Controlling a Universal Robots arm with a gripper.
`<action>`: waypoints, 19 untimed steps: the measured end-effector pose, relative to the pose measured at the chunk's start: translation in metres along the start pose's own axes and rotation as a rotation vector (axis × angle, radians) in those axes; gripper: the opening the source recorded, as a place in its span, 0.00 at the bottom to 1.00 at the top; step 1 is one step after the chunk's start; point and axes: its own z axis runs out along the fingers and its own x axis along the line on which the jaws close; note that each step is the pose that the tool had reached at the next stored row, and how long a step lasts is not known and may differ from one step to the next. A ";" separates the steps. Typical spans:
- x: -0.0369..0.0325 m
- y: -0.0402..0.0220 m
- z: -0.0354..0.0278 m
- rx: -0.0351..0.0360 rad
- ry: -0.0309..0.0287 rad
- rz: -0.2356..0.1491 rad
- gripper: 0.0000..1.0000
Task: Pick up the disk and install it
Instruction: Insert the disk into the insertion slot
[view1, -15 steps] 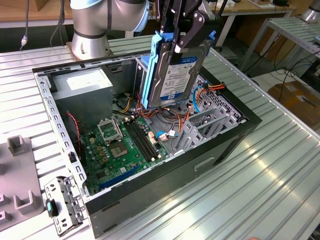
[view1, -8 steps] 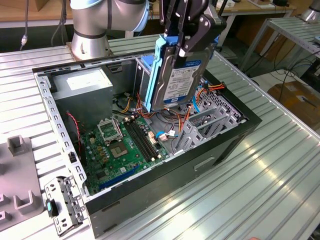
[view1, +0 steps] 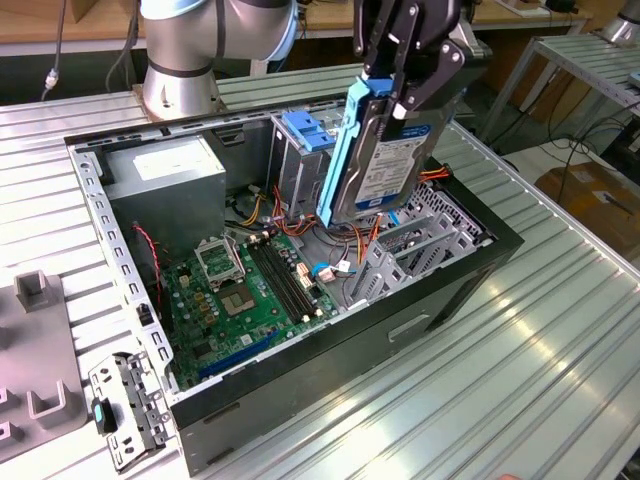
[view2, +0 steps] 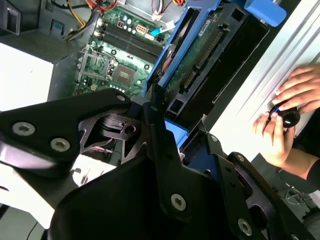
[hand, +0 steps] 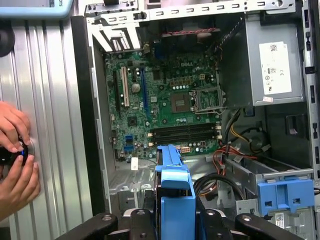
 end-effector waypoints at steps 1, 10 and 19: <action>0.0003 -0.0032 0.0002 0.0000 0.0004 0.000 0.36; 0.0135 -0.0175 0.0030 0.0001 0.0004 0.000 0.36; 0.0140 -0.0186 0.0031 0.0000 0.0005 0.000 0.36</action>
